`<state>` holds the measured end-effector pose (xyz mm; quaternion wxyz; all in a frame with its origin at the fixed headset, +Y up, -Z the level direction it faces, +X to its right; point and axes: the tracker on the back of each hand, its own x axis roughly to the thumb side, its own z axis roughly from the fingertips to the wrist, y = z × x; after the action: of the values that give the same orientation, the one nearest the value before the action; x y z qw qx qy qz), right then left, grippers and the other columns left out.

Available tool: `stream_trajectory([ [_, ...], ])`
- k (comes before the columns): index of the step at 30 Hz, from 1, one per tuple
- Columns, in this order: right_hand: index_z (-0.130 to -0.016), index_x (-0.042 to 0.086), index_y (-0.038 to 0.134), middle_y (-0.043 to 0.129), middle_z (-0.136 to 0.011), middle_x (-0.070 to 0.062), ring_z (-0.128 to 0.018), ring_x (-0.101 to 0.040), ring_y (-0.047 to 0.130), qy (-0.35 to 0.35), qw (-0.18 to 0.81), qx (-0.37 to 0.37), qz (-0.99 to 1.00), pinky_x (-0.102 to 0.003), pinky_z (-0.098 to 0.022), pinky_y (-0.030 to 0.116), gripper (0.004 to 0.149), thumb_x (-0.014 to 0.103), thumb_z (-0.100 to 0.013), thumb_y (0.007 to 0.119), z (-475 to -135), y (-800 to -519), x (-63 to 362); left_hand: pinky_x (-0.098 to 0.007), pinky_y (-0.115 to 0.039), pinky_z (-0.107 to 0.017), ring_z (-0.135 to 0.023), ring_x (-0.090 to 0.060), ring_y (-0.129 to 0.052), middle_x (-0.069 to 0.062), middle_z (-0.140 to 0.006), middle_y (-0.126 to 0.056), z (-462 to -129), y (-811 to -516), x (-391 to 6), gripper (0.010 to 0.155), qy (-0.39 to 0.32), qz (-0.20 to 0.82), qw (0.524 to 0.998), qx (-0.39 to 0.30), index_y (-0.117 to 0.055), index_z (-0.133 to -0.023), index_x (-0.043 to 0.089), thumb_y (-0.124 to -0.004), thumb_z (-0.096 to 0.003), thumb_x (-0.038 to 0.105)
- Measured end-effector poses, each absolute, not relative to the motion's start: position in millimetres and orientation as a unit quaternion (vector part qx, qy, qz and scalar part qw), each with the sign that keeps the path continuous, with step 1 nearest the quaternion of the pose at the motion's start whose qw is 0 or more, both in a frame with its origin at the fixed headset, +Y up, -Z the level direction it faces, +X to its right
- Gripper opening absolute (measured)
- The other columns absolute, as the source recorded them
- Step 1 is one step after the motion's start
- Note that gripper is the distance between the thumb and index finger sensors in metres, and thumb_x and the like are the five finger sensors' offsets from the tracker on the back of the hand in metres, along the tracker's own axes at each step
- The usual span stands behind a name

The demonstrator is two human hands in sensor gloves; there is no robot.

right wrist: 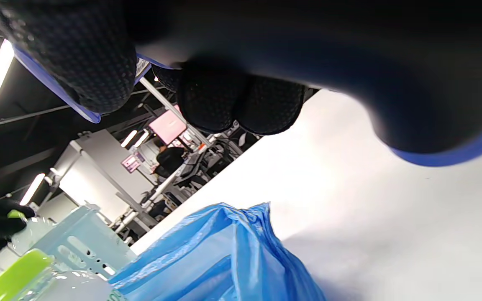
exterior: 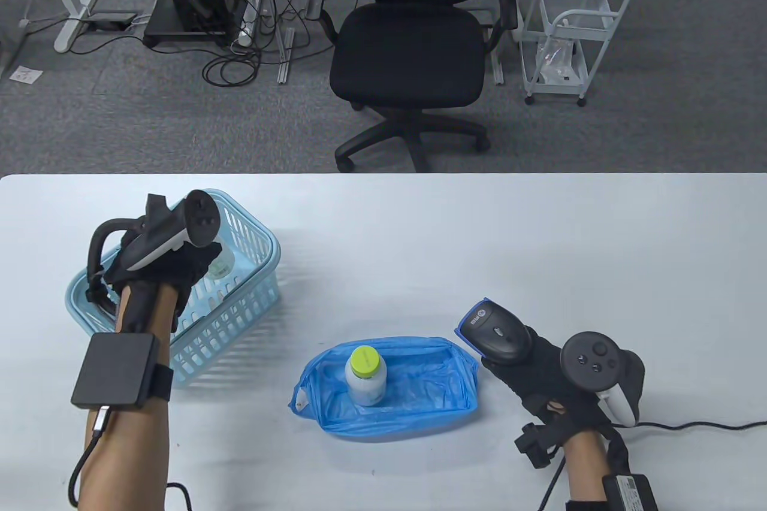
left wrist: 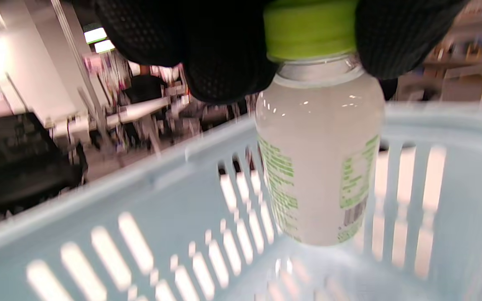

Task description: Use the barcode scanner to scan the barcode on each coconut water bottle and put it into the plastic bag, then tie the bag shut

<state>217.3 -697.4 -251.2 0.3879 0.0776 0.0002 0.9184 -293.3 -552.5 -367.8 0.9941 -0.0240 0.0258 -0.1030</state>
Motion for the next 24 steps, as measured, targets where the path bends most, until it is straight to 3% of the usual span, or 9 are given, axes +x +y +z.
stream_trajectory([
  [4, -0.09, 0.022, 0.077, 0.095, -0.073, 0.008, -0.071, -0.021, 0.099, -0.011, 0.398, 0.106, 0.911, -0.053, -0.063, 0.079, 0.047, 0.047, -0.052, 0.088, -250.0, -693.0, 213.5, -0.052, -0.081, -0.059, -0.066, -0.017, -0.096, -0.001, -0.094, -0.088, -332.4, -513.3, -269.2, 0.071, -0.012, -0.072, 0.992, 0.107, -0.07, -0.112, 0.015, -0.076, -0.0614, 0.065],
  [7, -0.089, 0.022, 0.078, 0.095, -0.073, 0.008, -0.07, -0.02, 0.1, -0.012, 0.401, 0.121, 0.908, -0.052, -0.063, 0.079, 0.046, 0.047, -0.052, 0.088, -249.9, -690.9, 210.8, -0.051, -0.084, -0.054, -0.058, -0.014, -0.098, 0.001, -0.086, -0.093, -314.6, -502.3, -247.2, 0.072, -0.045, -0.012, 0.989, 0.144, -0.077, -0.107, 0.015, -0.078, -0.0598, 0.068],
  [12, -0.089, 0.022, 0.078, 0.095, -0.072, 0.008, -0.07, -0.02, 0.1, -0.015, 0.414, 0.143, 0.899, -0.052, -0.062, 0.08, 0.045, 0.046, -0.052, 0.088, -248.5, -689.1, 208.3, -0.049, -0.087, -0.049, -0.05, -0.011, -0.1, 0.001, -0.078, -0.097, -299.3, -510.7, -198.8, 0.072, -0.089, 0.067, 0.981, 0.159, -0.083, -0.102, 0.014, -0.08, -0.0577, 0.07],
  [18, -0.088, 0.023, 0.079, 0.096, -0.071, 0.008, -0.069, -0.019, 0.101, -0.015, 0.426, 0.169, 0.889, -0.052, -0.062, 0.081, 0.044, 0.047, -0.052, 0.088, -247.1, -685.6, 199.7, -0.047, -0.089, -0.044, -0.044, -0.01, -0.102, 0.002, -0.073, -0.1, -289.7, -527.0, -137.1, 0.072, -0.119, 0.084, 0.978, 0.147, -0.087, -0.098, 0.012, -0.08, -0.0572, 0.072],
  [24, -0.087, 0.022, 0.079, 0.096, -0.071, 0.008, -0.068, -0.019, 0.101, -0.009, 0.432, 0.174, 0.885, -0.052, -0.062, 0.081, 0.044, 0.047, -0.052, 0.088, -248.2, -686.6, 197.4, -0.046, -0.09, -0.042, -0.043, -0.009, -0.102, 0.002, -0.071, -0.101, -284.9, -537.1, -105.7, 0.072, -0.124, 0.086, 0.979, 0.137, -0.089, -0.097, 0.012, -0.08, -0.0573, 0.072],
])
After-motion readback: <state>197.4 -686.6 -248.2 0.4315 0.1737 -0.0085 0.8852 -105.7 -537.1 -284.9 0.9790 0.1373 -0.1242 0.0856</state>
